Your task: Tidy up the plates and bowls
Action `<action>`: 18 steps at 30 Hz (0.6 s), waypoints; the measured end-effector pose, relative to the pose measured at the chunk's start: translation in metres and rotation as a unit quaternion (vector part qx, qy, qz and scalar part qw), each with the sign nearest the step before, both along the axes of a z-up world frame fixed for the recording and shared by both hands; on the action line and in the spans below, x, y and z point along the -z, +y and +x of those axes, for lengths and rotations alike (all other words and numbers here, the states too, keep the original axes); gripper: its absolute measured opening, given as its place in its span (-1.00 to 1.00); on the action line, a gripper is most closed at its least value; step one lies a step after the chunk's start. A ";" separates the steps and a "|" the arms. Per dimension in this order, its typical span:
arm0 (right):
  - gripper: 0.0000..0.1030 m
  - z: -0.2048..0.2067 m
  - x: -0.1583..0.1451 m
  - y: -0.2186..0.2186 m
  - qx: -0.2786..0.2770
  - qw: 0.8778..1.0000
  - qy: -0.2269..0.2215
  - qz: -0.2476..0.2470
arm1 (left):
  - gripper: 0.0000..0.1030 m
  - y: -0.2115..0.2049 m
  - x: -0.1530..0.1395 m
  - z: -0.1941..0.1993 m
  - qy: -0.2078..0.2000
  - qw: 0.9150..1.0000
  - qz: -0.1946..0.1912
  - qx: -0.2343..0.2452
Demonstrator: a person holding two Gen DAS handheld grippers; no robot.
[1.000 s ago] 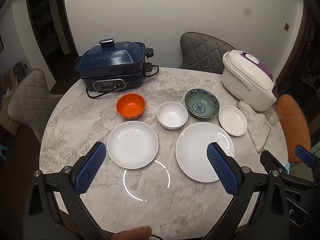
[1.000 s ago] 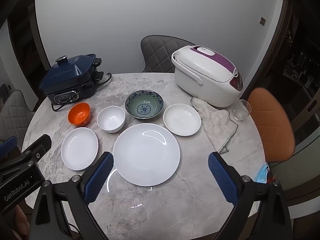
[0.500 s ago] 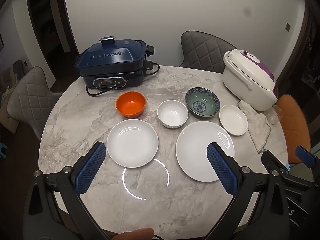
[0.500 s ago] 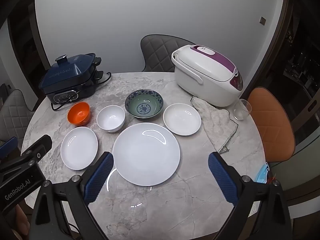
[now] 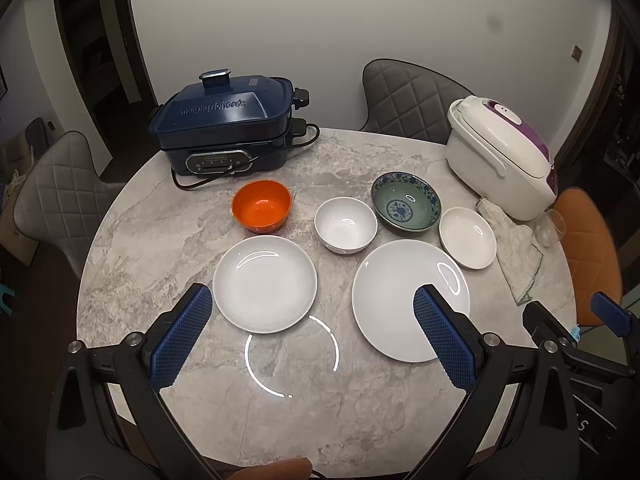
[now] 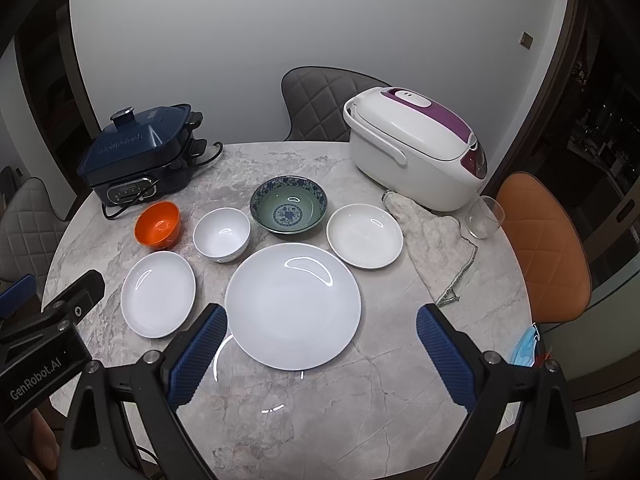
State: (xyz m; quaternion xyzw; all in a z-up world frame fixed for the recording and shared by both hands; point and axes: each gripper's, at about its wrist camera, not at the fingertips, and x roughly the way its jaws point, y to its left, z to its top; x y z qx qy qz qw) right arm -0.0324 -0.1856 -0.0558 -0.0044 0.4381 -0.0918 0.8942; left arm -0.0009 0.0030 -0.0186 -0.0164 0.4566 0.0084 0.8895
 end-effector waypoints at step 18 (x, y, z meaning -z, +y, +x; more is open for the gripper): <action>0.90 0.003 0.000 -0.001 0.000 1.000 0.001 0.000 | 0.98 0.001 0.005 0.000 0.003 1.000 -0.001 -0.001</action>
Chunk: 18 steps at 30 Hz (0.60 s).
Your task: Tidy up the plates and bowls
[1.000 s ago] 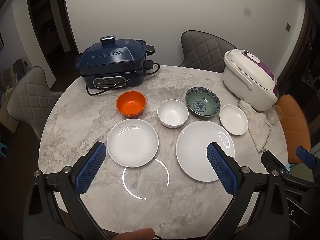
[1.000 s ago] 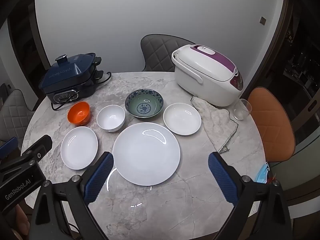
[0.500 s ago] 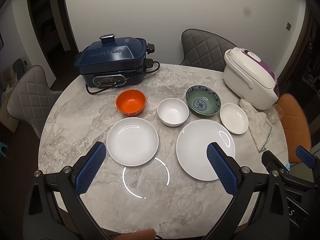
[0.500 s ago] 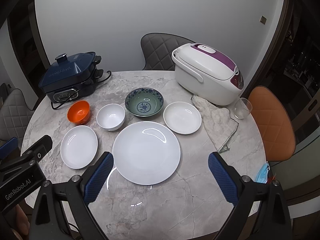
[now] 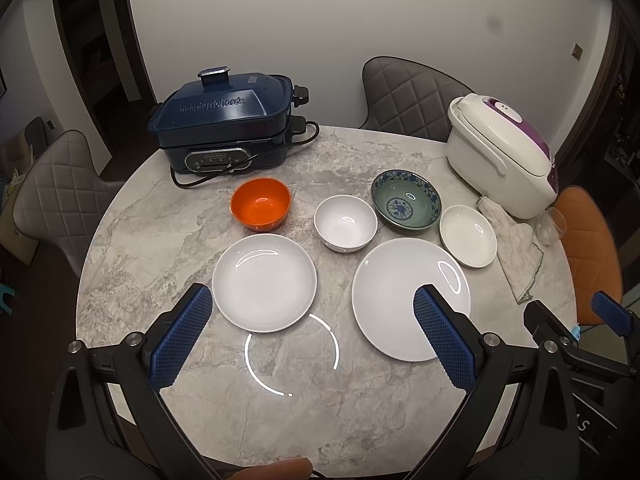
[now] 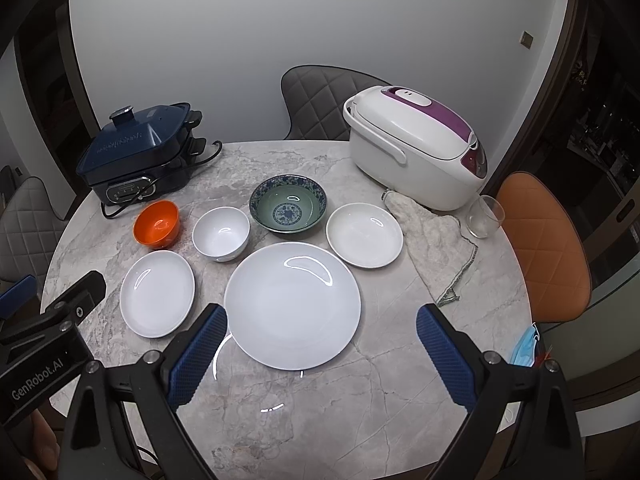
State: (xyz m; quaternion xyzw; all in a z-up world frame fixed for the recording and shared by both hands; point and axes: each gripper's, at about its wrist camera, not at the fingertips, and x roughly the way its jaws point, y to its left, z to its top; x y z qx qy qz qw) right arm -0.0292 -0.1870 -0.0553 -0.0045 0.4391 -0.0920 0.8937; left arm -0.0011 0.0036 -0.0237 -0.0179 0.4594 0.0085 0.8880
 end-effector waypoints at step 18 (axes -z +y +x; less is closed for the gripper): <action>0.90 0.000 0.001 -0.001 0.000 1.000 0.002 0.000 | 0.98 -0.001 0.000 0.000 0.002 1.000 0.000 -0.001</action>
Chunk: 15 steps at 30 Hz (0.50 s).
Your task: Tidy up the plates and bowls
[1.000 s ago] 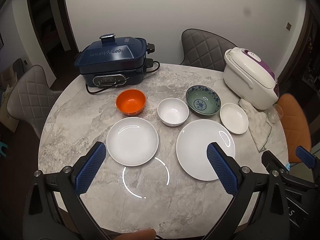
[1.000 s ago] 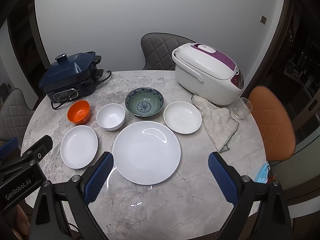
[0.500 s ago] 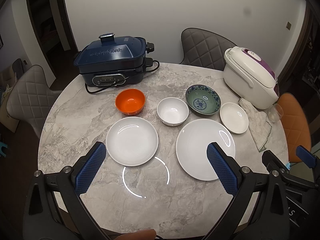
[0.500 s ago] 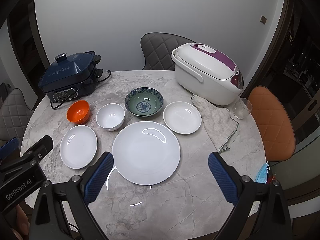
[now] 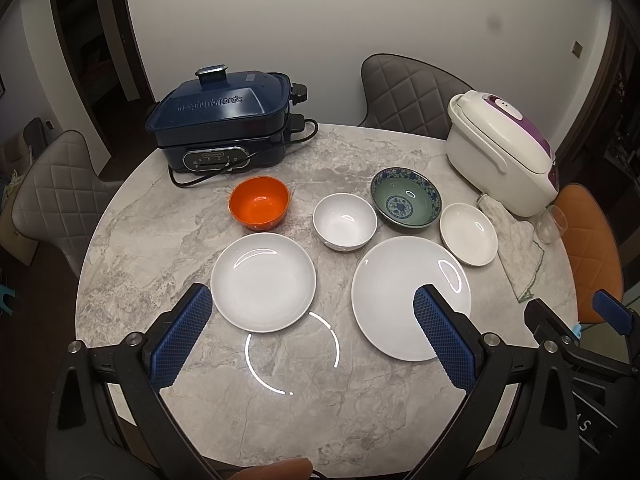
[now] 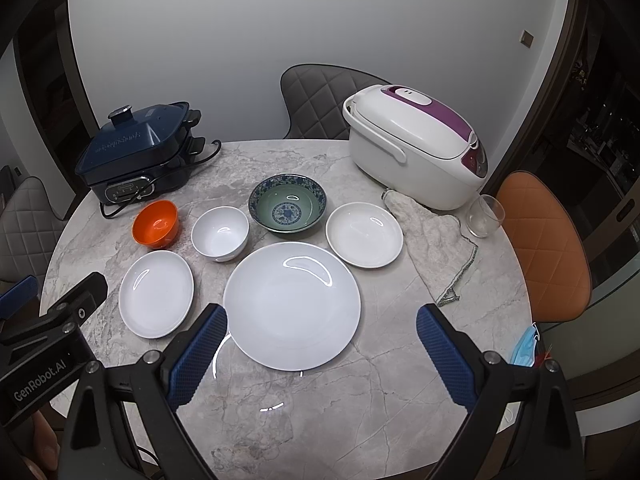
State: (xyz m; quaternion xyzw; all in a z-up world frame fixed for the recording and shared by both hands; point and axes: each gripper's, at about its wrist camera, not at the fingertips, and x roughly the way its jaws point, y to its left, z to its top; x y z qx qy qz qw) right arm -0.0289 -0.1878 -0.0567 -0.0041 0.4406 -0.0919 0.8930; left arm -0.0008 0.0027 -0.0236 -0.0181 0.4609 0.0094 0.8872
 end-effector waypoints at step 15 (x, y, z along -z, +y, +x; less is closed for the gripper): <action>0.90 0.004 0.001 0.002 0.000 1.000 0.002 0.000 | 0.98 -0.001 0.004 -0.001 0.002 1.000 0.001 0.001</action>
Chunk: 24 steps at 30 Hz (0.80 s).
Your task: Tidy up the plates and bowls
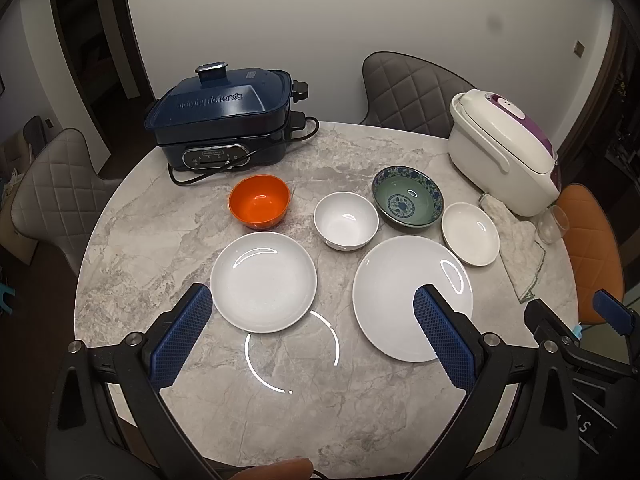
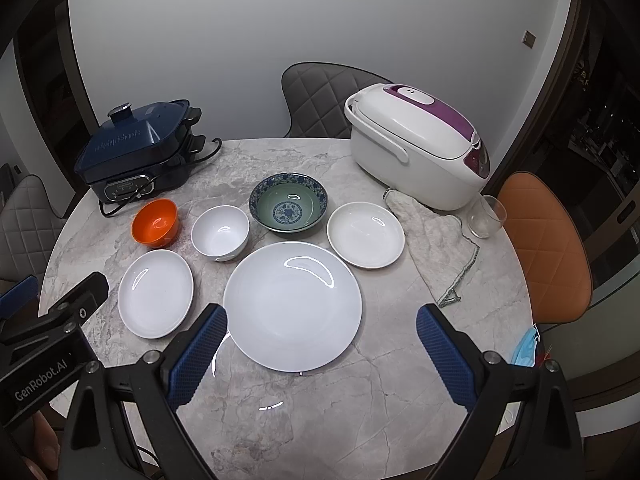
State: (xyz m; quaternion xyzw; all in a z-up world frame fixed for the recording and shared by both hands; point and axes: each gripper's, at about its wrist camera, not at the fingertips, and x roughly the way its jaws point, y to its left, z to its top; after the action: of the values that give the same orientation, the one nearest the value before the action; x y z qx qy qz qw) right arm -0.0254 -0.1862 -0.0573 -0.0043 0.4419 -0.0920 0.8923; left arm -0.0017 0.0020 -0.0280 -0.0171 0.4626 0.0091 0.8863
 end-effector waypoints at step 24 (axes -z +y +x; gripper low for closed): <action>0.90 0.001 0.029 -0.013 0.019 0.999 0.010 0.030 | 0.97 0.021 0.080 0.024 0.076 0.996 -0.051 0.016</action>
State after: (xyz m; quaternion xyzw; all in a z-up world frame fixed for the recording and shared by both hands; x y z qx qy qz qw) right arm -0.0240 -0.1989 -0.0859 0.0296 0.4531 -0.0955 0.8858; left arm 0.0227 0.0232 -0.1078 -0.0536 0.5289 -0.0275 0.8465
